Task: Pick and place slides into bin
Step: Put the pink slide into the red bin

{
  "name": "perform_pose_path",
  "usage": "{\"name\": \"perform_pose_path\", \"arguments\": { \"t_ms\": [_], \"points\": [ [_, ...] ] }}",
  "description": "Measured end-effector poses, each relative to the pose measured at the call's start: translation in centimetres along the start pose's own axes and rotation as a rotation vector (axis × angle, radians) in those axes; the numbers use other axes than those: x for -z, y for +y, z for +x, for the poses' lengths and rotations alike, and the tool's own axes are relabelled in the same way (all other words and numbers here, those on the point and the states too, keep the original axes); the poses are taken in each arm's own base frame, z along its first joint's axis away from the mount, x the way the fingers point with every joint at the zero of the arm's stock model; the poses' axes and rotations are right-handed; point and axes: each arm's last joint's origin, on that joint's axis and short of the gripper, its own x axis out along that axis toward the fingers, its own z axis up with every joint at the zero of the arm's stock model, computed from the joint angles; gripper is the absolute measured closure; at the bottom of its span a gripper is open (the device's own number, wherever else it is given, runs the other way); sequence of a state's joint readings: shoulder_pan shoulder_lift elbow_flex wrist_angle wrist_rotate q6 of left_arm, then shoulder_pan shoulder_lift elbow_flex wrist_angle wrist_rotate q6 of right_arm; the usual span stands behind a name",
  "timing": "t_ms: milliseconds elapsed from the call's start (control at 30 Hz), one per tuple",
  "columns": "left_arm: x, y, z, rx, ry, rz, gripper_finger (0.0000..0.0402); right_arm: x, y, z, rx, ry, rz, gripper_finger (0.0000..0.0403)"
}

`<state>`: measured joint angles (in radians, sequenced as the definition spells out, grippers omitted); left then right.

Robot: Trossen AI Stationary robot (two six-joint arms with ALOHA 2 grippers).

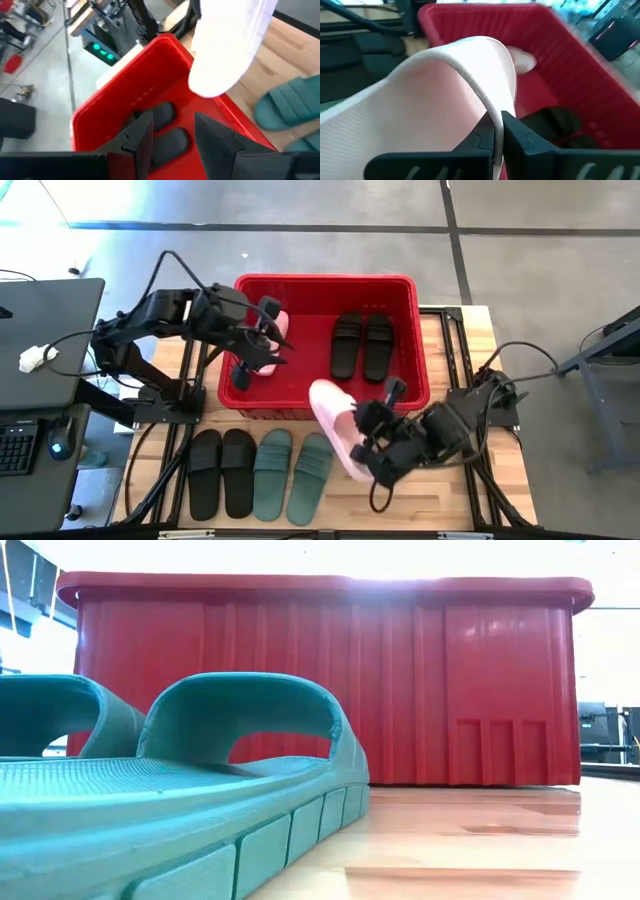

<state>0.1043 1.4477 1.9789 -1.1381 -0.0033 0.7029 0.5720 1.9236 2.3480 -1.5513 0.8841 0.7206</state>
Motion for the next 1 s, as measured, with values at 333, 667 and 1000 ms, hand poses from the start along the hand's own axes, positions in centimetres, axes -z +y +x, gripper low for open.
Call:
{"name": "perform_pose_path", "arguments": {
  "t_ms": [333,667,1000],
  "points": [
    [0.1,0.2,-0.8,-0.082,0.025,0.002,0.0273,-3.3,-8.6,3.8,0.156,0.068,-0.14,0.0403],
    [0.3,0.9,-0.9,-0.276,0.155,-0.022,0.0273,-6.7,-17.9,11.6,0.01,0.124,-0.224,0.0403],
    [0.5,1.0,-1.0,-0.346,0.188,-0.144,0.0273,-6.0,-23.0,21.0,-0.022,0.242,-0.198,0.0403]
  ]
}}
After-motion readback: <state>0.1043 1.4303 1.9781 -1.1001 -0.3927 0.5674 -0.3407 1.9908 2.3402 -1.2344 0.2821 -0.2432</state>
